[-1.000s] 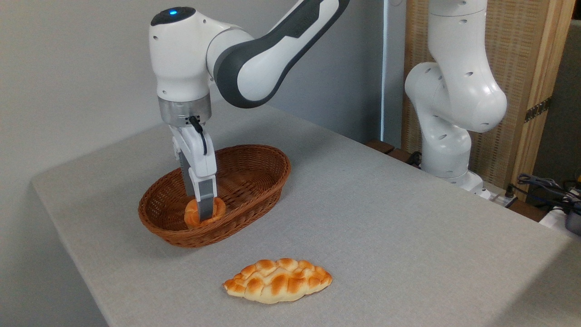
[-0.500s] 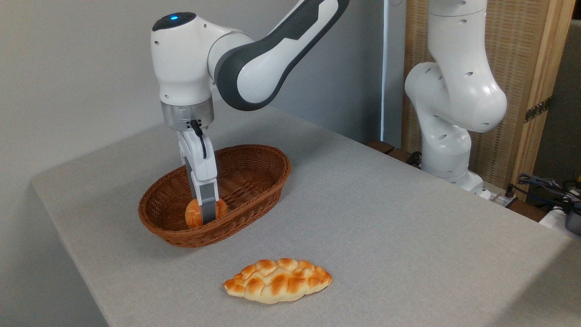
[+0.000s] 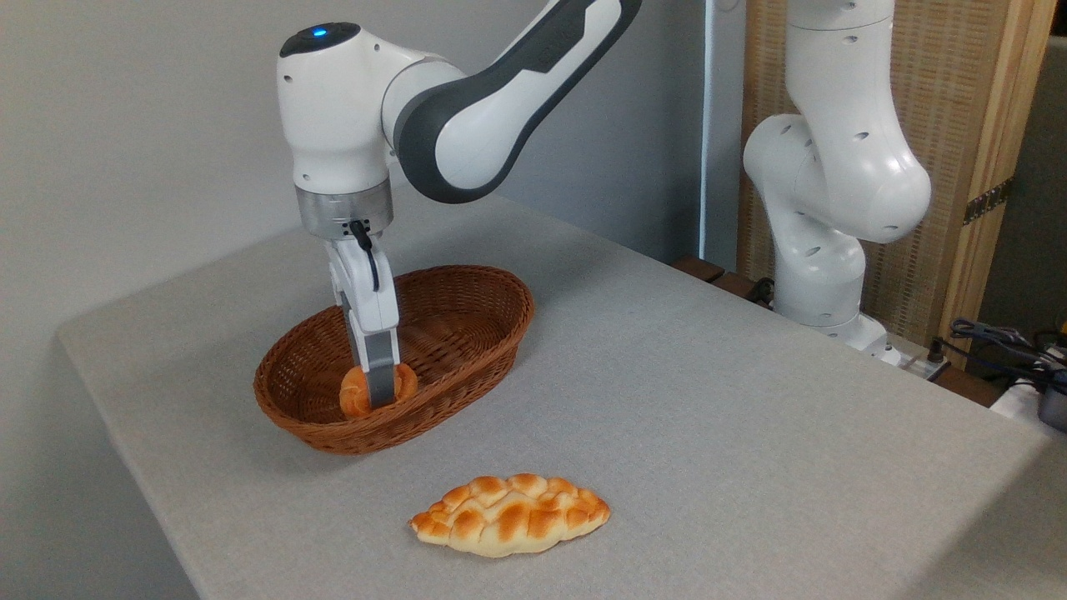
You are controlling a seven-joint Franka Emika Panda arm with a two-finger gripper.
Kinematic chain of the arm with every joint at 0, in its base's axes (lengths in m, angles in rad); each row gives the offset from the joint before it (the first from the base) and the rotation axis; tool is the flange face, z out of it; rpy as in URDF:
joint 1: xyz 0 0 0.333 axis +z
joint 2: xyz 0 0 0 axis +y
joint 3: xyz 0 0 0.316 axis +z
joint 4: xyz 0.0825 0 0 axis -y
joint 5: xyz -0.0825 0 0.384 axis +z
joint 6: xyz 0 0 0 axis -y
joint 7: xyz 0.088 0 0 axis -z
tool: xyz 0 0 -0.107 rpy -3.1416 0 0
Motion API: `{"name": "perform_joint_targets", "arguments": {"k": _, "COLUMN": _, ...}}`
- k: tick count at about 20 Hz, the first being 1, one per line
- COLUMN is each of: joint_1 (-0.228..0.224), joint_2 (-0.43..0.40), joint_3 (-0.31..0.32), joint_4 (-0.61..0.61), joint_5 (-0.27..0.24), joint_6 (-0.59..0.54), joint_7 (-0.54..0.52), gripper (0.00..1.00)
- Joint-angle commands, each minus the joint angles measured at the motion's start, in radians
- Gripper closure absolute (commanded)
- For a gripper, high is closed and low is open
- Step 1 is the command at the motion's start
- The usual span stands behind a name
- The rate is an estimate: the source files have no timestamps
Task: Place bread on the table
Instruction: 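Close the gripper on the round orange bun inside the basket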
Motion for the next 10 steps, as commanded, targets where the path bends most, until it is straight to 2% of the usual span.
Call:
{"name": "perform_joint_targets", "arguments": {"k": 1, "joint_1": -0.004, "joint_2": -0.001, "joint_3": 0.001, "joint_4": -0.012, "joint_5": 0.008, "joint_6": 0.024, "joint_7": 0.008, "gripper": 0.59}}
{"name": "perform_joint_targets", "arguments": {"k": 5, "joint_1": -0.004, "joint_2": -0.004, "joint_3": 0.001, "joint_4": -0.012, "joint_5": 0.006, "joint_6": 0.021, "joint_7": 0.005, "gripper": 0.62}}
{"name": "perform_joint_targets", "arguments": {"k": 10, "joint_1": -0.004, "joint_2": -0.034, "joint_3": 0.003, "joint_4": -0.002, "joint_5": -0.011, "joint_6": 0.006, "joint_7": -0.006, "gripper": 0.72}}
